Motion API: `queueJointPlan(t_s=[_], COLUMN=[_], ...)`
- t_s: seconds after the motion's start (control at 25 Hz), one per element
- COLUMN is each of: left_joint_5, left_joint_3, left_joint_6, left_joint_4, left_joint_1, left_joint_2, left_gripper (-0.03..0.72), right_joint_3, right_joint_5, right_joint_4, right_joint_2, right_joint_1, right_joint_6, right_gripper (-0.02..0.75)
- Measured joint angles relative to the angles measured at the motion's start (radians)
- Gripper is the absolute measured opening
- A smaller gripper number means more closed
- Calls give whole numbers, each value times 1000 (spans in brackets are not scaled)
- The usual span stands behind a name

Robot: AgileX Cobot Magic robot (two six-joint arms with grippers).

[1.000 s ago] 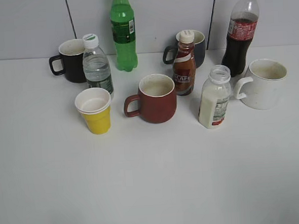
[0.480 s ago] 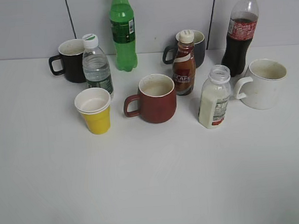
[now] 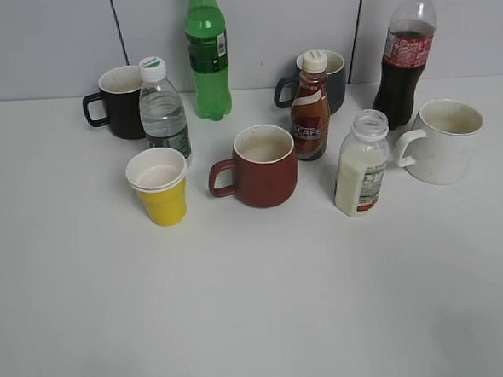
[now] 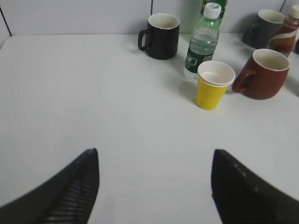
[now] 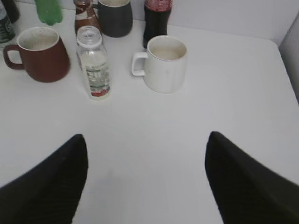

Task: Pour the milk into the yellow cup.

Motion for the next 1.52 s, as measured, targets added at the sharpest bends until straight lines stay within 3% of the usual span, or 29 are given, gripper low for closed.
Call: queueJointPlan(t_s=[0.12, 0.28, 0.56, 0.76, 0.84, 1.08, 1.28, 1.52], left_joint_5=[-152, -361, -842, -1100, -1281, -1524, -1655, -1873], left_joint_3=[-6, 0, 59, 59, 59, 63, 109, 180], left_joint_6=[0, 0, 0, 0, 0, -44, -49, -49], left_joint_4=[0, 2, 18, 9, 10, 9, 21, 109], left_joint_1=[0, 0, 0, 0, 0, -20, -77, -108], left_joint_2=[0, 35, 422, 675, 893, 1232, 1441, 1596], left_gripper=[568, 568, 568, 568, 568, 568, 568, 568], right_joint_3=[0, 0, 0, 0, 0, 0, 0, 3], right_joint_5=[-112, -267, -490, -703, -788, -1005, -1176, -1286], right_joint_4=[95, 137, 142, 168, 180, 192, 182, 151], right_joint_2=[77, 168, 407, 600, 698, 917, 1099, 1251], right_joint_1=[9, 65, 173, 181, 181, 210, 332, 446], right_joint_6=[-82, -148, -181, -182, -183, -181, -177, -164], right_gripper=[586, 585, 585, 586, 586, 586, 586, 585])
